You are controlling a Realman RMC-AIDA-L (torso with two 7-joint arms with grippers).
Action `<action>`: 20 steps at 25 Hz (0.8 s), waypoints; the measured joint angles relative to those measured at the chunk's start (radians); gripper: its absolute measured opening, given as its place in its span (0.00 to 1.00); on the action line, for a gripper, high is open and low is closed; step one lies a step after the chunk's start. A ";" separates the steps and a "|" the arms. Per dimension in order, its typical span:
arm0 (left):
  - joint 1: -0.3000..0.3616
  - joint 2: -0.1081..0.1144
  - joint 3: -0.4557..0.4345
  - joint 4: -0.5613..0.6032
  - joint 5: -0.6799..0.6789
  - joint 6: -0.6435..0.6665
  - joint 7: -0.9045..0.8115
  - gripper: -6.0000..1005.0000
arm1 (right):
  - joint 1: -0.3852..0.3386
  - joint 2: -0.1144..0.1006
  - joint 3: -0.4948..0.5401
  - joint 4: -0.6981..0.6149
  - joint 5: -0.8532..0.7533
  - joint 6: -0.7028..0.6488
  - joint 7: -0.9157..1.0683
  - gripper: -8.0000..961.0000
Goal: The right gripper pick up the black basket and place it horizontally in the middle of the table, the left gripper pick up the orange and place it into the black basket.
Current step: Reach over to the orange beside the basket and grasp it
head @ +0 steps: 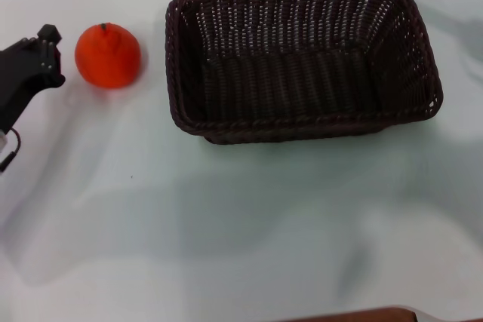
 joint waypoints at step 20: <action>-0.045 -0.033 0.090 -0.001 -0.004 0.011 -0.003 0.48 | -0.009 -0.004 0.002 0.015 -0.005 0.001 -0.023 0.59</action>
